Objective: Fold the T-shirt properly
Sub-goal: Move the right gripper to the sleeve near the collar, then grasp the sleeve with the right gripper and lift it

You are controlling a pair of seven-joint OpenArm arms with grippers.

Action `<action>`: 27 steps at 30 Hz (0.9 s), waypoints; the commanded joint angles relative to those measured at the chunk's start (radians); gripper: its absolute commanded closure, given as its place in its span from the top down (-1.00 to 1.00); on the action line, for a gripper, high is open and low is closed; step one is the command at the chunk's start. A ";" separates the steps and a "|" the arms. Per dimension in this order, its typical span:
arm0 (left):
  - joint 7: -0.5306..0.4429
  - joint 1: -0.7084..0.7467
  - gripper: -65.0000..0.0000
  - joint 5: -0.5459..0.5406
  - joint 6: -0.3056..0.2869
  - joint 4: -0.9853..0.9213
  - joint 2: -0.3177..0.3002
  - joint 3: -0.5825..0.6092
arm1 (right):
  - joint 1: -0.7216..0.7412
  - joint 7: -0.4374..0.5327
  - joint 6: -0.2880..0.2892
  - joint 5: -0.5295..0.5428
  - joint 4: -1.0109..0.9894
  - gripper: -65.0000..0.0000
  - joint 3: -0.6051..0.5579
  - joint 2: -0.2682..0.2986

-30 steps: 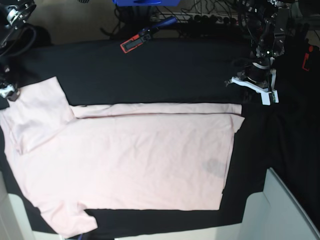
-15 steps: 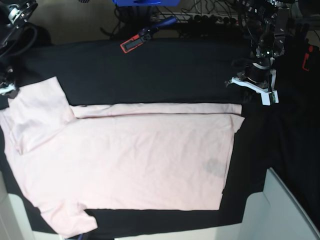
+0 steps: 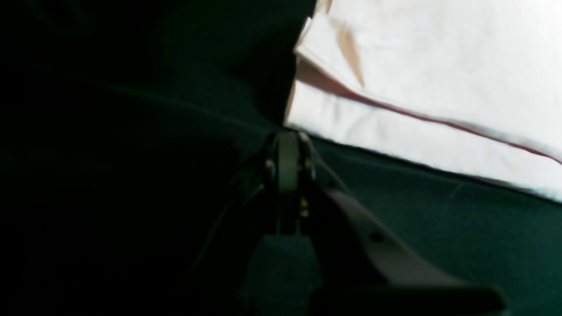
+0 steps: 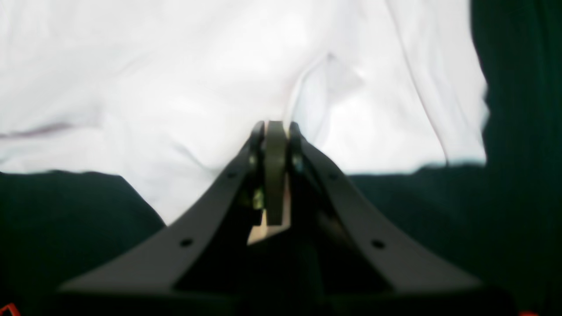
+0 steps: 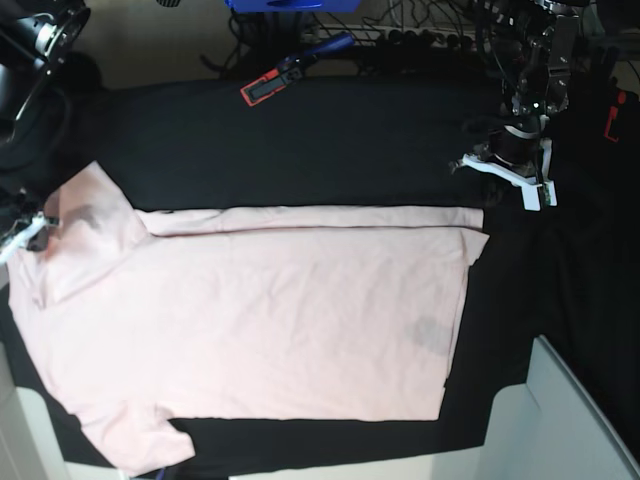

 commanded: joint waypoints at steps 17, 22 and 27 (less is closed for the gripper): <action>-0.020 0.000 -1.00 -0.002 -0.002 0.020 -0.012 -0.004 | 0.255 -0.054 0.006 0.011 -0.034 -1.00 -0.042 0.028; -0.020 0.000 -1.00 -0.002 -0.002 0.015 -0.012 -0.004 | 0.312 -0.032 0.006 0.011 -0.117 -1.00 -0.076 0.027; -0.020 0.000 -1.00 -0.002 -0.002 0.014 -0.012 -0.004 | 0.363 0.029 0.006 0.011 -0.215 -1.00 -0.078 0.030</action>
